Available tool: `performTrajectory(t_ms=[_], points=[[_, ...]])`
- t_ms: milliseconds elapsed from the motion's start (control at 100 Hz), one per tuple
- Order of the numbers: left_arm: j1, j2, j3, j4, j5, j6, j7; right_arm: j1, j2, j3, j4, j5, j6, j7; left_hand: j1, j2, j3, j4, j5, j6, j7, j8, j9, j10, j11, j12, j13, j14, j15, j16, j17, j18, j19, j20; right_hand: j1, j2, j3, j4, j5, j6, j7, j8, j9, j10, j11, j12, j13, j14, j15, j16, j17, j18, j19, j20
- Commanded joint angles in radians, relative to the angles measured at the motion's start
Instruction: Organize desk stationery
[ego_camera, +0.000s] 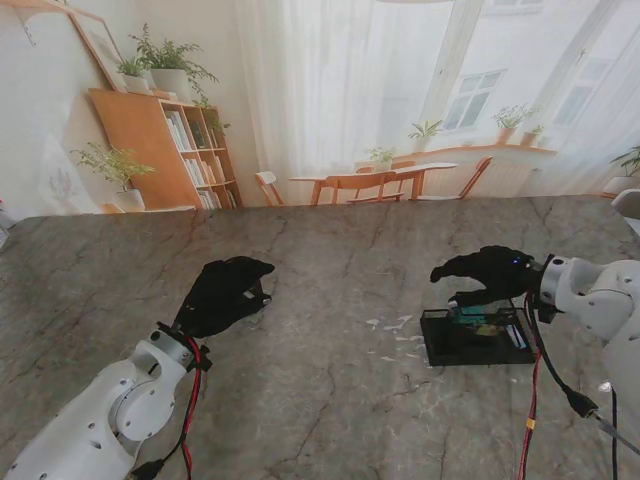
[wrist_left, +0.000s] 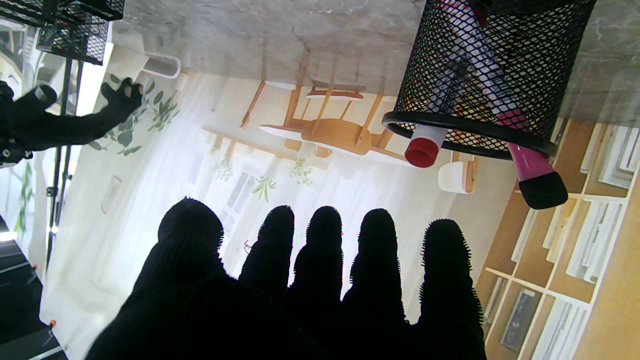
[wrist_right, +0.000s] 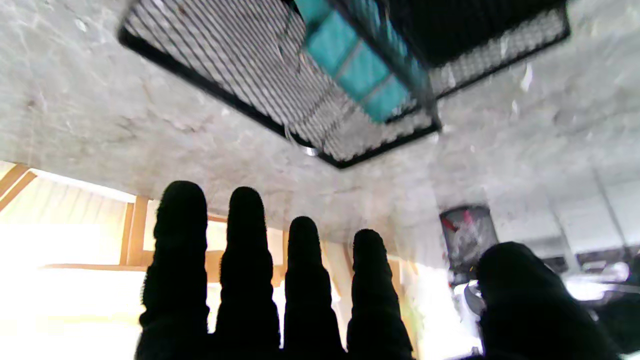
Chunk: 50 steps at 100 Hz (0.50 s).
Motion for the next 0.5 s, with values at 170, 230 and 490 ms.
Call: performTrajectory(t_ms=[170, 230, 490], points=[[0.009, -0.003, -0.003, -0.003, -0.001, -0.003, 0.007, -0.025, -0.030, -0.004, -0.118, 0.172, 0.142, 0.048, 0.021, 0.067, -0.019, 0.003, 0.018, -0.012, 0.007, 0.004, 0.003, -0.020, -0.003, 0.005, 0.010, -0.020, 0.001, 0.008, -0.008, -0.003, -0.008, -0.008, -0.039, 0.043, -0.027, 0.038, -0.063, 0.029, -0.047, -0.030, -0.070, 0.015, -0.091, -0.062, -0.122, 0.041, -0.154, -0.058, -0.160, 0.038, -0.136, -0.009], [0.012, -0.003, -0.006, -0.005, 0.001, -0.003, 0.010, -0.032, -0.039, -0.014, -0.147, 0.224, 0.184, 0.048, 0.020, 0.067, -0.019, 0.003, 0.019, -0.011, 0.007, 0.004, 0.004, -0.019, -0.003, 0.005, 0.010, -0.019, 0.001, 0.008, -0.008, -0.002, -0.008, -0.008, -0.034, 0.038, -0.027, 0.038, -0.063, 0.032, -0.050, -0.032, -0.081, 0.012, -0.097, -0.069, -0.153, 0.032, -0.187, -0.068, -0.213, 0.018, -0.181, -0.030], [0.032, -0.004, -0.025, -0.019, 0.008, -0.003, 0.027, -0.094, -0.091, -0.082, -0.291, 0.343, 0.363, -0.066, 0.019, 0.068, -0.019, 0.003, 0.017, -0.013, 0.006, 0.003, 0.003, -0.022, -0.003, 0.004, 0.009, -0.020, -0.001, 0.006, -0.011, 0.004, -0.010, -0.008, 0.000, -0.024, -0.012, 0.037, -0.018, 0.040, -0.032, -0.030, -0.069, 0.020, -0.092, -0.072, -0.186, 0.008, -0.232, -0.077, -0.283, 0.008, -0.277, -0.096]])
